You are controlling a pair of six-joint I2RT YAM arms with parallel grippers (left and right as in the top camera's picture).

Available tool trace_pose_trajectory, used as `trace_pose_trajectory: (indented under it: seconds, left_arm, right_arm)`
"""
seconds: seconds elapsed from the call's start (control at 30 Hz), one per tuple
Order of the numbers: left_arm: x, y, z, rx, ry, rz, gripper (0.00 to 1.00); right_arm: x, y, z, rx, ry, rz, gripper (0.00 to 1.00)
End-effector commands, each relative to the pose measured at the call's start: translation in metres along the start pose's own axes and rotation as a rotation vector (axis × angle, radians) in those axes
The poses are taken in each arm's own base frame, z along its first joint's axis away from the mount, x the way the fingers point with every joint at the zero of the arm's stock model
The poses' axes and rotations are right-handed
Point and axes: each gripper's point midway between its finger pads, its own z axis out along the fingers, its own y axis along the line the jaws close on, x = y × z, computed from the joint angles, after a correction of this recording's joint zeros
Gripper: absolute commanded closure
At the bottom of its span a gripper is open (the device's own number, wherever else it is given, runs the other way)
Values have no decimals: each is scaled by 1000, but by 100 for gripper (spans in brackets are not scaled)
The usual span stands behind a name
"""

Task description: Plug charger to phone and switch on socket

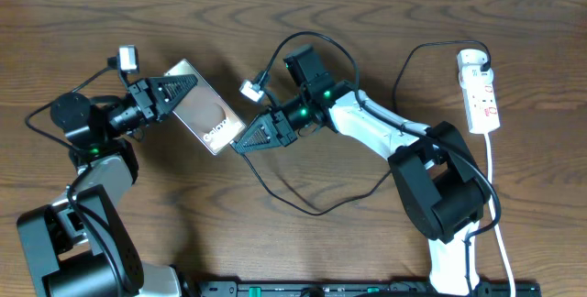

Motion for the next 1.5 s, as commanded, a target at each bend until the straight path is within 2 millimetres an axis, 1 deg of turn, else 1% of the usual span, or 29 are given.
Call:
trace_pose_trajectory:
  seconds: [0.0,0.4,0.43,0.53,0.57,0.6,0.63,0.67,0.7,0.77,0.83,0.9,0.93,1.0,1.07,1.1,1.17,1.27,1.37,1.47]
  left_arm:
    - [26,-11,12,47,140,19,93]
    - [27,-11,13,50,143,28,93]
    - [27,-11,13,50,143,30,93]
    - [26,-12,13,51,142,40,93]
    - [26,-12,12,50,140,42,93]
    - [25,-11,11,48,136,42,93]
    - [24,-11,10,46,132,42,93]
    - [22,-10,8,43,125,41,93]
    - [21,-10,6,40,118,41,93]
    - [17,-8,0,32,100,42,93]
    - [12,-7,-5,24,81,42,93]
    - [8,-5,-13,14,58,42,93]
    - [4,-3,-18,6,40,43,93]
    - [-1,-2,-26,-4,17,43,93]
    - [-5,0,-33,-15,-7,44,93]
    - [-9,2,-40,-23,-26,44,93]
    - [-14,4,-49,-36,-54,57,93]
    - [-17,5,-56,-46,-75,70,93]
    - [-17,8,-57,-49,-76,87,93]
    - [-16,21,-57,-65,-101,34,93]
  right_arm:
    - [-15,13,-5,-10,-10,-23,99]
    - [-16,13,-5,-10,-11,-22,98]
    - [-16,13,-5,-10,-11,-22,95]
    - [-16,13,-5,-10,-11,-22,55]
    - [-16,13,-5,-10,-11,-22,36]
    - [-16,13,-5,-9,-12,-22,22]
    - [-16,13,-5,-9,-12,-22,12]
    - [-16,13,-5,-9,-12,-23,4]
    - [-16,13,-5,-9,-13,-25,1]
    - [-17,12,-6,0,-16,-31,1]
    - [-19,5,-8,39,-27,-30,1]
    - [-22,-7,-11,108,-46,-16,1]
    - [-24,-23,-16,196,-70,27,1]
    - [-25,-47,-27,334,-102,83,1]
    - [-21,-72,-42,487,-128,146,1]
    - [-14,-90,-57,605,-142,207,1]
    - [-7,-104,-75,700,-154,257,1]
    - [-3,-114,-95,775,-178,303,1]
    - [6,-130,-124,910,-217,389,1]
    - [23,-143,-153,1065,-237,491,1]
